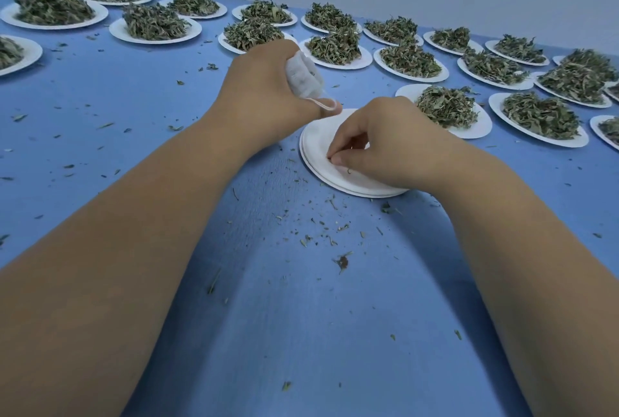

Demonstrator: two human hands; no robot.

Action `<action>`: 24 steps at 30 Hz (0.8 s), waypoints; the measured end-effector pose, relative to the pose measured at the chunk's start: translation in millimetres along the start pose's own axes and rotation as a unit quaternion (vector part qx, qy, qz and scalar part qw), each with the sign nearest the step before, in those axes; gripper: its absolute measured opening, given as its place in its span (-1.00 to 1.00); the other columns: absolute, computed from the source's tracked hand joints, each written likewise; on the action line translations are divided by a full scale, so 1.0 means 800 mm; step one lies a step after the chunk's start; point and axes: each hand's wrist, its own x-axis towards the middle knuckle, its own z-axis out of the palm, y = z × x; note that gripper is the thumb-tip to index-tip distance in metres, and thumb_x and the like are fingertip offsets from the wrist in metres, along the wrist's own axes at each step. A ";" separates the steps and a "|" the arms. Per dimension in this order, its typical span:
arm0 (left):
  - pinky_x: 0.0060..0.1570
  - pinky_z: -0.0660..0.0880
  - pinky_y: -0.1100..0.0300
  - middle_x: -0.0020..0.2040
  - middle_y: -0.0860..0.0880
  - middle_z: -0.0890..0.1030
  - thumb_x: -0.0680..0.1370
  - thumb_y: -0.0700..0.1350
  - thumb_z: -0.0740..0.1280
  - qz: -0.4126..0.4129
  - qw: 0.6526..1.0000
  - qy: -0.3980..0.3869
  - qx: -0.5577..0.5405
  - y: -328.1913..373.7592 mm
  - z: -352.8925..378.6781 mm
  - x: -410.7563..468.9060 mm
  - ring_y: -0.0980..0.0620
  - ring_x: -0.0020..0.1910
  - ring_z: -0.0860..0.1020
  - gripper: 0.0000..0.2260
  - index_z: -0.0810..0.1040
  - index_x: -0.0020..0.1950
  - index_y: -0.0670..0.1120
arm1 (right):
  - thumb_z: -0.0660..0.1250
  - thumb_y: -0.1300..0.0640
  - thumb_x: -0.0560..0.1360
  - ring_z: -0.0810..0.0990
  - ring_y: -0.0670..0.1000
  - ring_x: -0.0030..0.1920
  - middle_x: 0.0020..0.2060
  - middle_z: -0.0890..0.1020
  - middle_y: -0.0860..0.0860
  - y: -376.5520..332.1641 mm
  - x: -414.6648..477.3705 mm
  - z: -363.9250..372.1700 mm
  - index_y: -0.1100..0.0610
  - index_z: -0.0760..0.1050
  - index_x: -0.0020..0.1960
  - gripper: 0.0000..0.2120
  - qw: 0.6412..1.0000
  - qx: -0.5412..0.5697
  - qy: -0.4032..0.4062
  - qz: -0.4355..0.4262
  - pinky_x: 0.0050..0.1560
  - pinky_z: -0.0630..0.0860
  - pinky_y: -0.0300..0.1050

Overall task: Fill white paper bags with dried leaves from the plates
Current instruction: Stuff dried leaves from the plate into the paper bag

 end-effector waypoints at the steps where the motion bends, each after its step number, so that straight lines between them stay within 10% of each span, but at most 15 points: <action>1: -0.25 0.48 0.23 -0.21 0.15 0.66 0.30 0.24 0.55 -0.024 0.999 0.005 -0.024 0.002 0.000 -0.003 0.12 -0.24 0.56 -0.58 0.58 -0.09 -0.04 | 0.47 0.14 0.51 0.55 -0.25 -0.20 -0.27 0.62 -0.24 0.000 0.000 0.002 -0.04 0.71 -0.11 -0.91 1.000 -0.010 0.002 -0.001 -0.20 0.33 -0.54; 7: -0.35 0.35 0.49 -0.26 0.16 0.61 0.40 0.19 0.50 -0.010 1.000 0.009 -0.004 0.011 -0.001 -0.008 0.39 -0.30 0.48 -0.76 0.59 -0.19 0.05 | 0.28 0.11 0.56 0.54 -0.03 -0.10 -0.11 0.63 -0.09 -0.004 0.002 0.008 0.01 0.57 -0.05 -0.91 0.996 -0.083 -0.021 -0.016 -0.05 0.50 -0.08; 15: -0.36 0.41 0.31 -0.28 0.02 0.67 0.44 0.01 0.53 0.002 0.999 0.013 -0.039 0.020 -0.003 -0.015 0.22 -0.34 0.48 -0.85 0.66 -0.24 -0.03 | 0.33 0.12 0.57 0.48 -0.25 -0.38 -0.37 0.52 -0.42 0.001 -0.002 -0.010 -0.10 0.53 -0.15 -0.84 0.960 0.143 0.238 0.024 -0.37 0.32 -0.48; 19: -0.40 0.30 0.51 -0.46 0.33 0.52 0.40 -0.05 0.38 0.024 0.999 -0.010 -0.022 0.025 -0.001 -0.019 0.38 -0.42 0.45 -0.80 0.48 -0.39 0.16 | 0.37 0.15 0.56 0.41 -0.16 -0.44 -0.29 0.58 -0.29 -0.019 0.002 -0.001 -0.02 0.58 -0.12 -0.89 0.938 0.223 0.265 -0.008 -0.36 0.31 -0.41; 24: -0.46 0.13 0.26 -0.48 0.03 0.21 0.34 0.02 0.28 0.036 0.999 0.003 0.015 0.024 0.006 -0.017 0.13 -0.46 0.22 -0.73 0.19 -0.40 0.01 | 0.44 0.16 0.52 0.51 -0.10 -0.29 -0.27 0.60 -0.15 -0.027 0.005 0.007 -0.05 0.63 -0.13 -0.89 0.938 0.237 0.253 -0.004 -0.23 0.40 -0.27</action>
